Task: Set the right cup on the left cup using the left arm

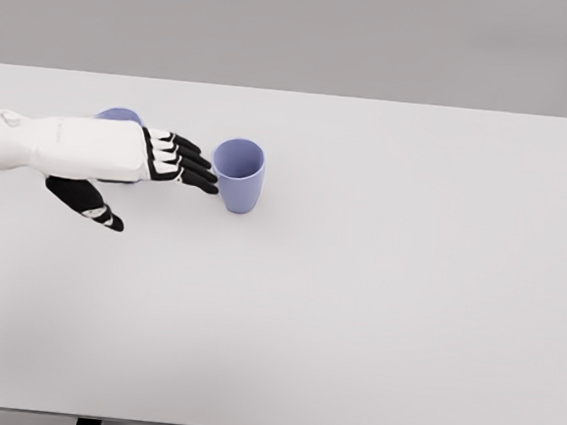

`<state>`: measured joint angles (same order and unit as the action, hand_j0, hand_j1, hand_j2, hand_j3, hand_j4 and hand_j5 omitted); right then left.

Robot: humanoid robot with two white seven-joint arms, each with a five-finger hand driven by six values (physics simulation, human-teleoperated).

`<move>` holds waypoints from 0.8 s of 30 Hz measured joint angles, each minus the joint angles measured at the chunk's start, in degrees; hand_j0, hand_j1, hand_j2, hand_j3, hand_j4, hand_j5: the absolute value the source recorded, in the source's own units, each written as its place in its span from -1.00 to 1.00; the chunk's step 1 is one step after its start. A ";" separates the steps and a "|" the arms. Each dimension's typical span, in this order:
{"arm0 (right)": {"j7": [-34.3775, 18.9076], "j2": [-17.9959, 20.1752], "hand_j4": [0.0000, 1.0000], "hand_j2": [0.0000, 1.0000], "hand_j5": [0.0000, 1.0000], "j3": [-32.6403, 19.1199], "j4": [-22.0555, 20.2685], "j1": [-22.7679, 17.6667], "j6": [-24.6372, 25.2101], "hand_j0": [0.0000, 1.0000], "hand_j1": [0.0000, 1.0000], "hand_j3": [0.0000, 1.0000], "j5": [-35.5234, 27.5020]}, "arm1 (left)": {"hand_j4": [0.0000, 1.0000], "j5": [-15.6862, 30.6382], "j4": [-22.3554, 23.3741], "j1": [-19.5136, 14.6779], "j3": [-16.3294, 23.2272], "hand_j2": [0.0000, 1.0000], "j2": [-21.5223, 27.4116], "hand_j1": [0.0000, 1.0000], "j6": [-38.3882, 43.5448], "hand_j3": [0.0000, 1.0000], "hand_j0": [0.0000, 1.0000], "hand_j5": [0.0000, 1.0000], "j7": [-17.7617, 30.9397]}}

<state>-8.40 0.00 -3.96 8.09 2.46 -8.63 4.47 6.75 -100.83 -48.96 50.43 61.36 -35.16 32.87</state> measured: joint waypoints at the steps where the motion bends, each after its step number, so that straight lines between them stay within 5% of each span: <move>1: 0.01 0.00 1.00 1.00 1.00 0.05 0.09 -0.70 0.03 1.00 1.00 1.00 -0.02 | 1.00 0.05 0.02 -1.06 0.21 1.00 -0.08 1.00 0.01 1.00 1.00 1.00 0.02; 5: 0.05 0.00 1.00 1.00 1.00 0.00 0.21 -1.76 0.09 1.00 1.00 1.00 -0.09 | 1.00 0.04 4.11 -6.50 0.65 1.00 -3.36 1.00 0.04 1.00 1.00 1.00 0.04; 14: 0.06 0.00 1.00 1.00 1.00 -0.11 0.25 -1.76 0.11 1.00 1.00 1.00 -0.11 | 1.00 -2.84 13.62 -10.37 3.61 1.00 -14.63 1.00 0.05 1.00 1.00 1.00 0.05; 24: 0.06 0.00 1.00 1.00 1.00 -0.01 0.25 -1.76 0.11 1.00 1.00 1.00 -0.09 | 1.00 -7.85 23.84 -10.37 6.48 1.00 -20.72 1.00 0.00 1.00 1.00 1.00 -0.03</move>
<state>-8.34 0.00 -3.97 8.34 0.70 -8.52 4.38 -1.10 -76.99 -59.33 56.91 40.64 -35.16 32.84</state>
